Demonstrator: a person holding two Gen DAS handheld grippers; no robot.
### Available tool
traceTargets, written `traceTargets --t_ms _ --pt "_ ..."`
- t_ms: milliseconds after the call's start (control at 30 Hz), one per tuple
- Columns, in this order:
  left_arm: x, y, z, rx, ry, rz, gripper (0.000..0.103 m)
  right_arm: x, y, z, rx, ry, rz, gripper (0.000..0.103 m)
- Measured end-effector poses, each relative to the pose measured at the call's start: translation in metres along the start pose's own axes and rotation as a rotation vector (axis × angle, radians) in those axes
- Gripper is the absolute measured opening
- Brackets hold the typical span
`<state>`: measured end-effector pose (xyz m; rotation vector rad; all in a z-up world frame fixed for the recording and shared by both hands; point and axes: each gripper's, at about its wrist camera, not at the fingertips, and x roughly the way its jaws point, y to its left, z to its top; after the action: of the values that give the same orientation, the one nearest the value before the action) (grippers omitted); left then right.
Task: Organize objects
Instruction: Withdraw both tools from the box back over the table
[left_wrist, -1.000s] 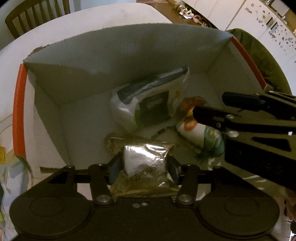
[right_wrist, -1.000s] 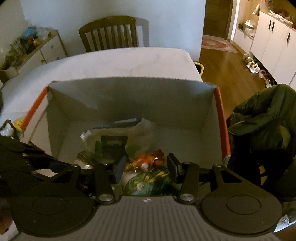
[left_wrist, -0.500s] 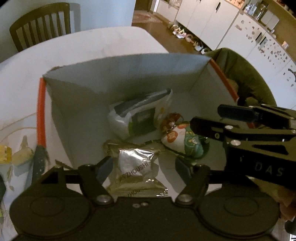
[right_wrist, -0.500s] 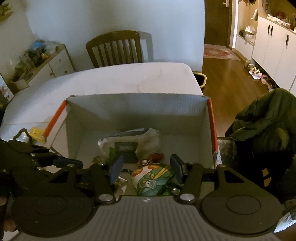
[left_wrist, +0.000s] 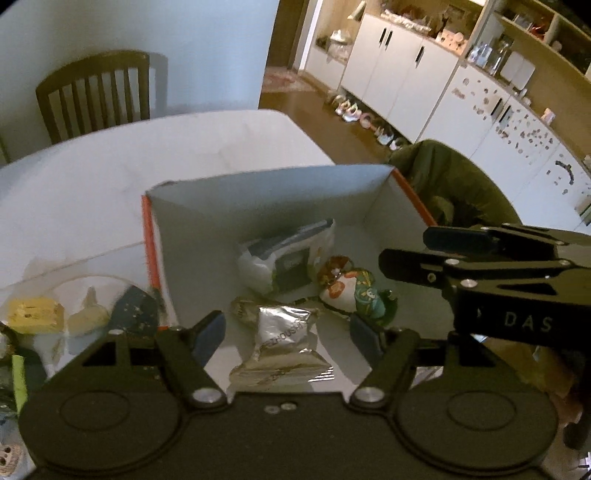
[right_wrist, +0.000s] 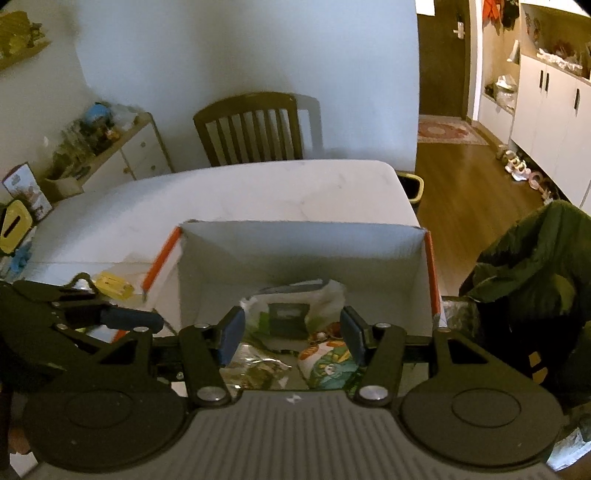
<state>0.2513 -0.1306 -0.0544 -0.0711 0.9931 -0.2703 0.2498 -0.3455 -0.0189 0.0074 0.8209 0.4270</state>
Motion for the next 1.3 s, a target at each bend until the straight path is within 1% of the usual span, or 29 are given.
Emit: traceTargets --t_ms 233,333,533,600,667,733,800,900,1033,1167,1300 --pt "-0.042 0.014 -0.011 0.017 -0.086 0.0 0.074 -0.023 0.025 -0.001 -0.011 -0.047 0.027 0.056" --pt "-0.058 0.026 -0.016 0.005 -0.12 0.002 0.074 -0.034 0.036 -0.003 -0.02 -0.073 0.031 0.059" --pt "-0.087 0.055 -0.025 -0.024 -0.17 0.009 0.079 -0.048 0.058 -0.008 -0.014 -0.11 0.03 0.06" --pt "-0.094 0.064 -0.028 -0.035 -0.178 0.005 0.08 -0.05 0.066 -0.011 -0.006 -0.116 0.03 0.064" --pt "-0.102 0.074 -0.031 -0.041 -0.188 0.004 0.083 -0.053 0.075 -0.013 -0.008 -0.123 0.029 0.065" --pt "-0.109 0.083 -0.035 -0.044 -0.2 0.011 0.083 -0.056 0.085 -0.017 -0.019 -0.135 0.027 0.067" --pt "-0.116 0.093 -0.039 -0.046 -0.212 0.012 0.084 -0.057 0.096 -0.021 -0.026 -0.146 0.023 0.071" --pt "-0.128 0.108 -0.045 -0.052 -0.233 0.016 0.089 -0.056 0.113 -0.026 -0.024 -0.146 0.028 0.073" --pt "-0.143 0.132 -0.052 -0.058 -0.252 0.014 0.098 -0.053 0.135 -0.033 -0.021 -0.142 0.043 0.077" --pt "-0.155 0.155 -0.058 -0.055 -0.276 0.026 0.102 -0.049 0.16 -0.039 -0.03 -0.145 0.057 0.084" --pt "-0.163 0.178 -0.064 -0.053 -0.286 0.05 0.103 -0.044 0.182 -0.043 -0.035 -0.133 0.074 0.085"
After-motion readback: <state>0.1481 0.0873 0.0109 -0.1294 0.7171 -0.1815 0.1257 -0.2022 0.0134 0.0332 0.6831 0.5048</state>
